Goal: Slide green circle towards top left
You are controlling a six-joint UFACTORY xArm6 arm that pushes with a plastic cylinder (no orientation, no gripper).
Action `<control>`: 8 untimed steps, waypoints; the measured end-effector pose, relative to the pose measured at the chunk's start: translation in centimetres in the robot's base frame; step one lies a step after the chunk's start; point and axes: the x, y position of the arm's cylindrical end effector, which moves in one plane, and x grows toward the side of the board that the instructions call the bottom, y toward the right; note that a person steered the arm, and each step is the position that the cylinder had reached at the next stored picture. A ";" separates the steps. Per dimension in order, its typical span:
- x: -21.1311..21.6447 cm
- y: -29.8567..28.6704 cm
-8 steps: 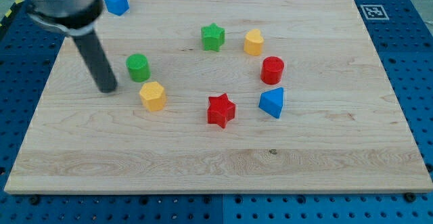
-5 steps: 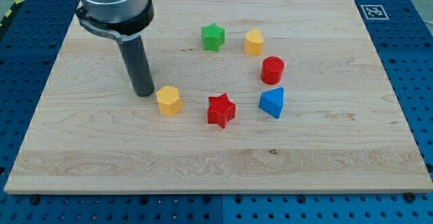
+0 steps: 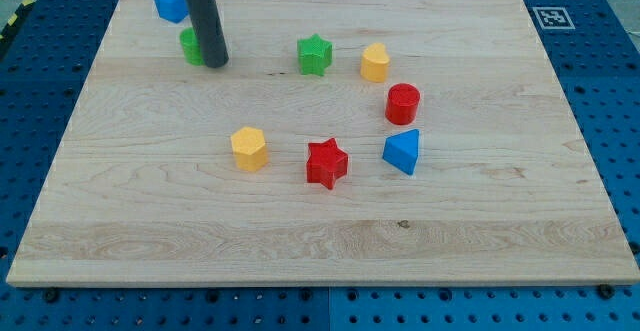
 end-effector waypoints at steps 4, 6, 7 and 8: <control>0.8 1.0; -2.2 0.2; -0.9 0.2; 0.2 0.1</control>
